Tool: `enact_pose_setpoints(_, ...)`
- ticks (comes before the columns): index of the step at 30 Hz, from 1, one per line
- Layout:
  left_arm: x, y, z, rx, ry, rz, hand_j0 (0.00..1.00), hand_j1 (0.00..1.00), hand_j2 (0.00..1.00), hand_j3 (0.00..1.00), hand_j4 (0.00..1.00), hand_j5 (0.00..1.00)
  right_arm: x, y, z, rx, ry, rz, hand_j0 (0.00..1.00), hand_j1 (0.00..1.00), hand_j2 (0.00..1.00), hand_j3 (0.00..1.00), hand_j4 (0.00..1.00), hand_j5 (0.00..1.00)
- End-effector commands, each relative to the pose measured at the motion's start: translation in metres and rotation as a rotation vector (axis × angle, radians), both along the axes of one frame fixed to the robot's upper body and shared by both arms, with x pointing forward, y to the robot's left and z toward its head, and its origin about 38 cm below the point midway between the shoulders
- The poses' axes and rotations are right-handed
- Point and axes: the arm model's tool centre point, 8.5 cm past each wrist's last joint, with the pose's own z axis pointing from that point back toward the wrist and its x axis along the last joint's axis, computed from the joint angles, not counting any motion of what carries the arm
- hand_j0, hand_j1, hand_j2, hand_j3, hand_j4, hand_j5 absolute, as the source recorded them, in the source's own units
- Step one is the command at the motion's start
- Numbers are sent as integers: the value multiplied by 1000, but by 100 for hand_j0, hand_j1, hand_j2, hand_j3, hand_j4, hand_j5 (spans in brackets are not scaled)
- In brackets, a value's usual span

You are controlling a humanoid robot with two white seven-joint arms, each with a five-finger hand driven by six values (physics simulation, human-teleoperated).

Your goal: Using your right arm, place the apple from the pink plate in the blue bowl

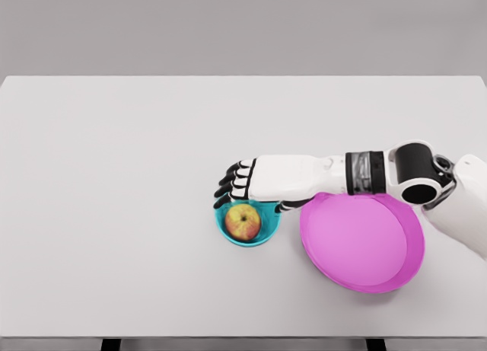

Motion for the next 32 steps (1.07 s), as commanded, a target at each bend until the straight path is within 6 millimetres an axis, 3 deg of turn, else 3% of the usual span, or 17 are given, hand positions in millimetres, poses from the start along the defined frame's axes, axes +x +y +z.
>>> enact_pose_setpoints(1,0,0,0,0,1,0,100,100,100,100,100,100,-2,1,9,13,-17,10,100,100,100,100,100,100)
enact_pose_setpoints(3,0,0,0,0,-1,0,100,100,100,100,100,100,1,-7,25,17,-57,0,100,100,100,100,100,100)
enact_pose_setpoints(4,0,0,0,0,-1,0,100,100,100,100,100,100,8,-27,45,37,-104,-52,100,100,100,100,100,100)
enact_pose_setpoints(6,0,0,0,0,-1,0,100,100,100,100,100,100,13,-62,65,19,-156,-130,100,100,100,100,100,100)
enact_pose_setpoints(12,0,0,0,0,-1,0,100,100,100,100,100,100,15,-137,84,42,-167,-317,100,100,100,100,100,100)
enact_pose_setpoints(14,0,0,0,0,1,0,100,100,100,100,100,100,22,-153,78,28,-143,-368,100,100,100,100,100,100)
enact_pose_setpoints(16,0,0,0,0,1,0,100,100,100,100,100,100,28,-162,69,-7,-105,-397,100,100,100,100,100,100)
enact_pose_setpoints(18,0,0,0,0,1,0,100,100,100,100,100,100,26,-162,61,108,-64,-422,100,100,100,100,100,100)
enact_pose_setpoints(21,0,0,0,0,-1,0,100,100,100,100,100,100,19,-183,51,258,-51,-526,100,100,100,100,100,100)
enact_pose_setpoints(25,0,0,0,0,1,0,100,100,100,100,100,100,17,-185,34,254,-12,-545,100,100,100,100,100,100)
enact_pose_setpoints(32,11,0,0,-1,-26,7,100,100,100,100,100,100,17,-184,32,256,-6,-546,100,100,100,100,100,100)
